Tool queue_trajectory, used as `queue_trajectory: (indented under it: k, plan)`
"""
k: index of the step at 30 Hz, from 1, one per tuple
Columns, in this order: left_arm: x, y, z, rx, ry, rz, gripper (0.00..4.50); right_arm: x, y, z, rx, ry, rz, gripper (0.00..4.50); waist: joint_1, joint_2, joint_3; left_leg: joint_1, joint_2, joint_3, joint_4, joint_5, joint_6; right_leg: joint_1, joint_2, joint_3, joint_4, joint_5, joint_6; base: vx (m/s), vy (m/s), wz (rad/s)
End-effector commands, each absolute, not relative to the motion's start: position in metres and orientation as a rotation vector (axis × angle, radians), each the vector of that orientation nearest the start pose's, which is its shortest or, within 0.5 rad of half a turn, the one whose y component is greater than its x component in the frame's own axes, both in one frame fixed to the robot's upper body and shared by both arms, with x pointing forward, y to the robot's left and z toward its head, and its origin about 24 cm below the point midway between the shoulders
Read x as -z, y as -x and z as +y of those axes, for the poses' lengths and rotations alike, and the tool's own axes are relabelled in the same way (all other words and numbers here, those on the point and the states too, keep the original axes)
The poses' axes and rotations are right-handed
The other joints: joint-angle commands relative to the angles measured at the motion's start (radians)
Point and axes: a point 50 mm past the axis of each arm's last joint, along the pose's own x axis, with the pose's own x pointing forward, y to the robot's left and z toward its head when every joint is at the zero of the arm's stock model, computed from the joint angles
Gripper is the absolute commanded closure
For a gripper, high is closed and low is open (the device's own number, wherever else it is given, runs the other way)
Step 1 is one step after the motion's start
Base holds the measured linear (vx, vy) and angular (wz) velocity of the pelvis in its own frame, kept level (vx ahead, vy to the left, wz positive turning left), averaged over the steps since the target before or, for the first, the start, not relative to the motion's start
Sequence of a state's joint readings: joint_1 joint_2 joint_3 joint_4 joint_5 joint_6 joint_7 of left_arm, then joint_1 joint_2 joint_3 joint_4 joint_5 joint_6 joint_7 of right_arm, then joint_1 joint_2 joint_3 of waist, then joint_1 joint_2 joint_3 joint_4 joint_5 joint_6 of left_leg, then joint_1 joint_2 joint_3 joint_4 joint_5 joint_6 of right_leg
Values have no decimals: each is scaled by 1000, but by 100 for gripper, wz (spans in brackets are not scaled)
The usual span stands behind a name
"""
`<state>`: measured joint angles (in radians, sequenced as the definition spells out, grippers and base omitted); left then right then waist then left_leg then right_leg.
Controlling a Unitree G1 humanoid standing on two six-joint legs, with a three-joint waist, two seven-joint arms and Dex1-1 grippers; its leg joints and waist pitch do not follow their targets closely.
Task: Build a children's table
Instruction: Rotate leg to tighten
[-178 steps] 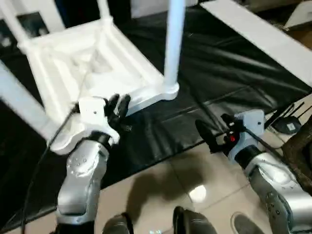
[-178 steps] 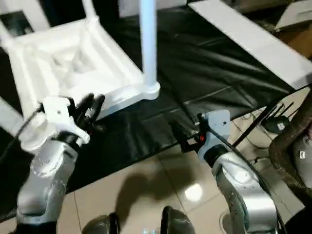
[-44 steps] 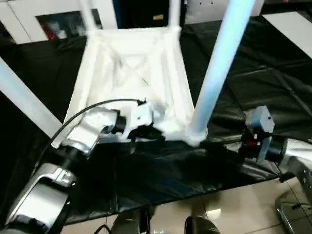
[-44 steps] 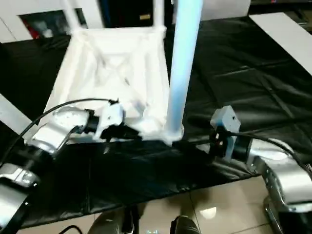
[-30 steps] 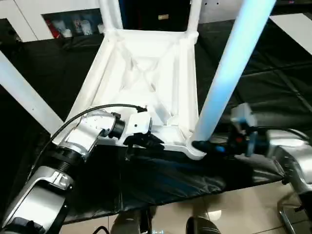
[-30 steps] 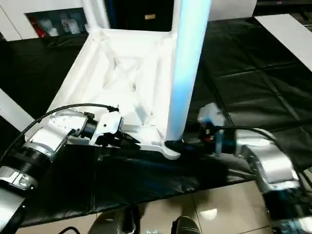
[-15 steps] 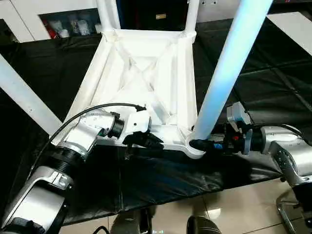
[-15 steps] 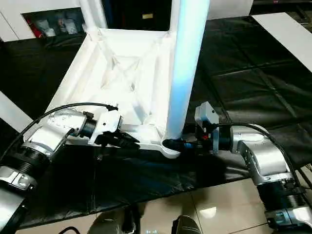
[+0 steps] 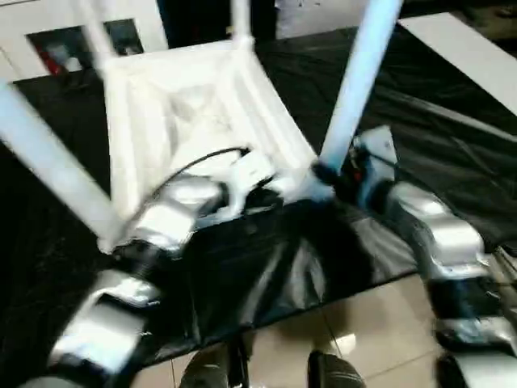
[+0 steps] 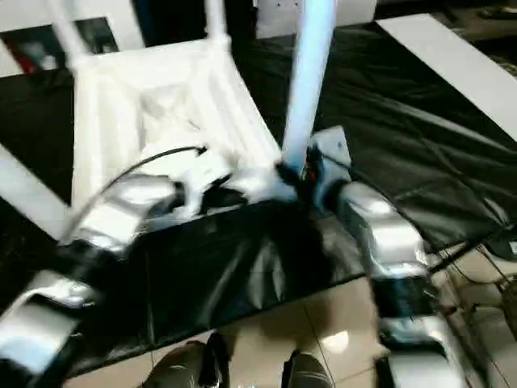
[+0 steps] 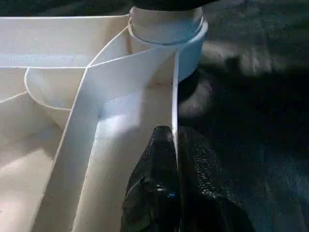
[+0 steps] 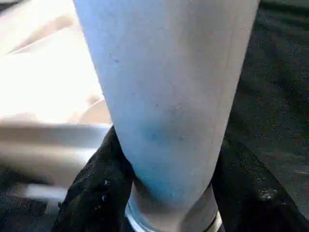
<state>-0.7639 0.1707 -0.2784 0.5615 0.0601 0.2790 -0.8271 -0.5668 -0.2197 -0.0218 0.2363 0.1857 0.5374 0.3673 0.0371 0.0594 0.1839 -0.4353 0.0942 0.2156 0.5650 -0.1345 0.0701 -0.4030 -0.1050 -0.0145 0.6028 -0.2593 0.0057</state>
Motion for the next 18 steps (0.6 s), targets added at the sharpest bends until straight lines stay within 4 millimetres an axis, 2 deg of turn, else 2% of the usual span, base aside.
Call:
queue_trajectory:
  k: [1,2,3,4,5,6,8,10,11,12,13,14,15,16,17,18]
  plan:
    - [-97,-347,41,1081,-374,258,450,-75,-342,-135,-395,-21,374,246,-3,-11,-60,88,119,-107,-116,-783,-274,-26,-72,29,-80,-353,-120,0,0,0]
    - [-97,-347,38,1068,-387,256,450,-77,-343,-132,-381,-42,361,246,-3,-11,-60,88,119,-107,-116,-783,-274,-26,-72,29,-80,-353,-120,0,0,0]
    - [-97,-348,36,1055,-401,255,450,-79,-344,-130,-370,-51,350,194,0,-8,-65,89,119,-107,-117,-764,-265,-23,-76,30,-85,-338,-116,0,0,0]
    - [-97,-348,35,1048,-411,255,450,-81,-345,-128,-362,-46,340,181,5,-6,-63,89,121,-106,-119,-744,-253,-26,-79,34,-90,-314,-110,0,0,0]
    - [-97,-348,35,1044,-416,256,450,-82,-344,-127,-364,-45,330,181,5,-4,-63,87,122,-107,-121,-747,-254,-25,-77,33,-88,-307,-109,0,0,0]
    - [-98,-347,36,1041,-416,257,450,-84,-344,-127,-368,-38,313,175,5,-5,-64,87,122,-105,-125,-751,-258,-24,-74,32,-87,-300,-108,0,0,0]
    - [-98,-347,37,1041,-418,259,450,-86,-343,-130,-376,-39,288,145,5,0,-69,87,121,-98,-142,-765,-286,-24,-56,20,-72,-227,-106,0,0,0]
    - [-96,-346,42,1055,-442,261,450,-92,-341,-135,-422,-65,224,136,7,-2,-75,90,119,-87,-147,-747,-293,-25,-55,16,-70,-181,-112,0,0,0]
    - [-94,-346,45,1062,-457,260,450,-95,-339,-141,-436,-69,203,136,10,-9,-80,98,121,-80,-138,-697,-274,-24,-63,22,-78,-137,-115,0,0,0]
    - [-93,-346,47,1064,-463,259,450,-95,-338,-144,-437,-68,200,119,11,-10,-80,95,120,-78,-133,-661,-254,-23,-71,27,-80,-109,-124,0,0,0]
    - [-92,-347,51,1061,-466,262,450,-96,-335,-151,-461,-54,187,119,15,-15,-79,83,122,-77,-123,-592,-205,-13,-87,36,-87,-87,-138,0,0,0]
    - [-92,-347,51,1061,-466,262,450,-96,-335,-151,-461,-54,187,103,21,-23,-78,73,124,-76,-113,-544,-144,-4,-99,41,-95,-130,-145,0,0,0]
    - [-91,-347,54,1058,-468,266,450,-96,-333,-155,-478,-45,178,93,28,-25,-78,69,127,-76,-104,-506,-95,-3,-111,44,-103,-197,-155,0,0,0]
    - [-90,-348,58,1063,-476,267,450,-97,-330,-164,-501,-43,176,91,29,-26,-78,66,129,-78,-100,-491,-77,0,-115,46,-107,-225,-157,0,0,0]
    - [-89,-348,62,1080,-486,260,450,-99,-327,-173,-515,-33,171,72,35,-24,-78,69,132,-76,-99,-472,-54,-3,-112,46,-112,-261,-156,0,0,0]
    - [-89,-348,63,1082,-487,259,450,-99,-327,-174,-516,-32,171,72,35,-25,-80,69,133,-75,-98,-463,-47,-2,-109,45,-113,-265,-158,0,0,0]
